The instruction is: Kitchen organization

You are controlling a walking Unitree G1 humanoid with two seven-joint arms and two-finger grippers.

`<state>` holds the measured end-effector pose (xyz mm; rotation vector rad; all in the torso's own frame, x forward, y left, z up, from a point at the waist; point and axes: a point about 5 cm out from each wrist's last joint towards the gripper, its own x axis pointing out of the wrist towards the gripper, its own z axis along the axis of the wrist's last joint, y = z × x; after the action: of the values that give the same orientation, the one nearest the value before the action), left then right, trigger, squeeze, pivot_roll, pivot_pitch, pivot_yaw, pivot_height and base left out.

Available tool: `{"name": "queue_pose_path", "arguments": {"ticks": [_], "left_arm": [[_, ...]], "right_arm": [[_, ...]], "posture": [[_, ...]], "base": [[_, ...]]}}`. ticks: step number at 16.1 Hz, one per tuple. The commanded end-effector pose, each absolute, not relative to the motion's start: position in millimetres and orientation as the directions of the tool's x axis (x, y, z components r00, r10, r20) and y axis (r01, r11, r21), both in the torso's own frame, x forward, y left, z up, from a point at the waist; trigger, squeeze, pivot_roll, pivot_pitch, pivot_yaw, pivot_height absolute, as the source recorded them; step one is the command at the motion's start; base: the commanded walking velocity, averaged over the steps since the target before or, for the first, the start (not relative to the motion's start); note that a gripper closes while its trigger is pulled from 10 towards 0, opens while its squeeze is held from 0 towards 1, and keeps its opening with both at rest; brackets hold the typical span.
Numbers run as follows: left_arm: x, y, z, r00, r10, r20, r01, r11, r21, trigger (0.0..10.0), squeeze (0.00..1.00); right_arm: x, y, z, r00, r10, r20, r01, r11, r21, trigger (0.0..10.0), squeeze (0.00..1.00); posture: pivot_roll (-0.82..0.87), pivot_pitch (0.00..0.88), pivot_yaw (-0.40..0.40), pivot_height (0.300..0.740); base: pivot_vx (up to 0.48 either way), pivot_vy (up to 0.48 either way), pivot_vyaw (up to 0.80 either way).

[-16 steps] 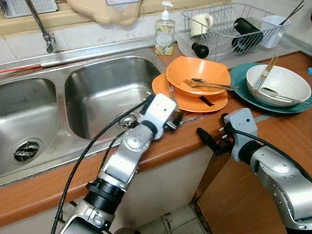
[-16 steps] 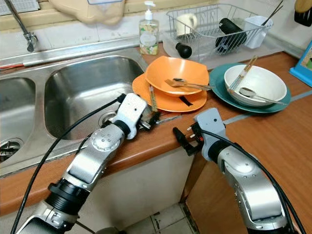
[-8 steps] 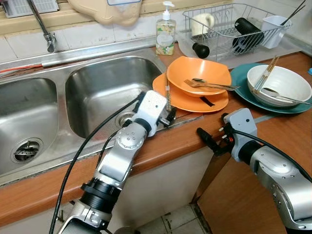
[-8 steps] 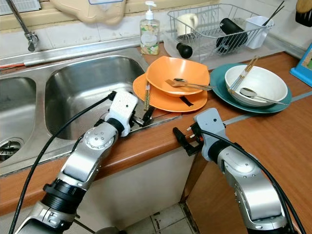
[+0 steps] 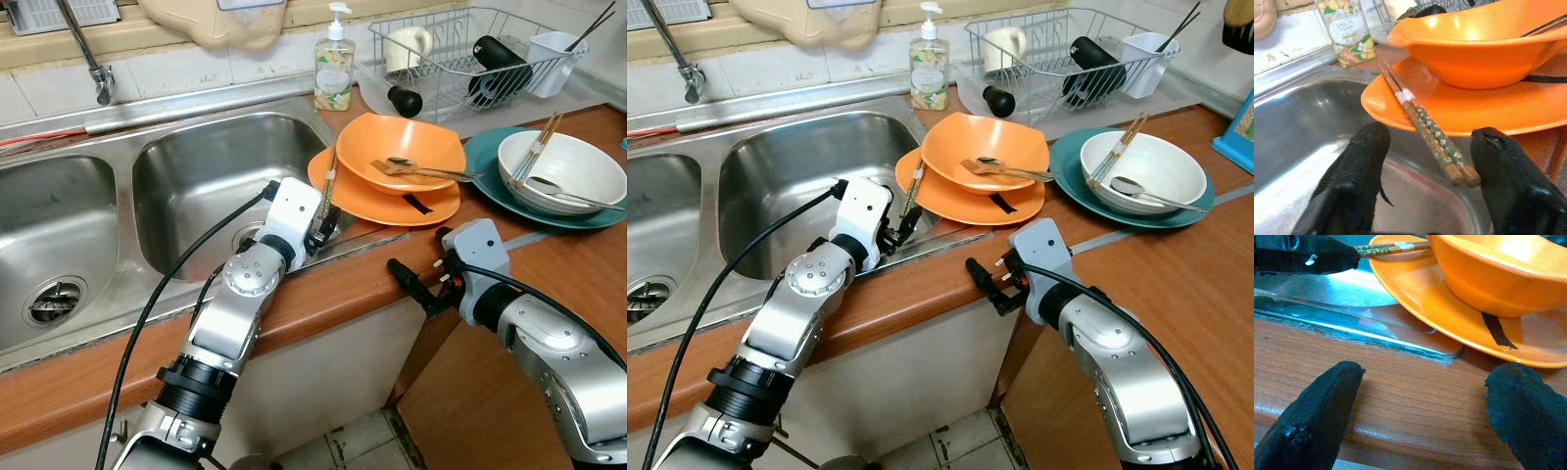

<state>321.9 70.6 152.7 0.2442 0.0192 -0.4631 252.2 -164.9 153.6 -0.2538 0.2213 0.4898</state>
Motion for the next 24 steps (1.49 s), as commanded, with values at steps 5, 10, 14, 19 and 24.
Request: {"name": "queue_pose_path", "arguments": {"ticks": [5,10,14,19,24], "left_arm": [[325.2,72.6,151.7,0.897,-0.432,-0.092,0.441,0.864,0.244,0.0,0.0],[325.5,72.3,149.3,0.895,-0.433,-0.11,0.447,0.862,0.24,0.0,0.0],[327.2,76.3,149.3,0.908,-0.403,-0.115,0.419,0.873,0.249,0.0,0.0],[331.2,89.1,148.6,0.941,-0.316,-0.12,0.337,0.904,0.265,0.0,0.0],[336.9,138.3,152.8,0.996,-0.053,-0.068,0.071,0.956,0.285,0.0,0.0]], "right_arm": [[250.8,-163.1,156.4,0.854,0.451,-0.258,-0.504,0.841,-0.197,10.0,0.0],[250.6,-162.6,156.1,0.854,0.451,-0.259,-0.504,0.841,-0.198,10.0,0.0],[251.0,-162.9,155.8,0.856,0.447,-0.261,-0.501,0.842,-0.202,10.0,0.0],[252.0,-162.9,155.4,0.856,0.445,-0.263,-0.501,0.84,-0.208,10.0,0.0],[253.3,-160.6,156.0,0.856,0.449,-0.256,-0.504,0.836,-0.217,10.0,0.0]], "posture": [[-0.04,0.0,0.055,0.74],[-0.04,0.0,0.057,0.74],[-0.04,0.0,0.056,0.74],[-0.04,0.0,0.054,0.74],[-0.05,0.0,0.058,0.74]], "base": [[0.0,0.0,0.0],[0.0,0.0,0.0],[0.0,0.0,0.0],[0.0,0.0,0.0],[0.0,0.0,0.0]]}}
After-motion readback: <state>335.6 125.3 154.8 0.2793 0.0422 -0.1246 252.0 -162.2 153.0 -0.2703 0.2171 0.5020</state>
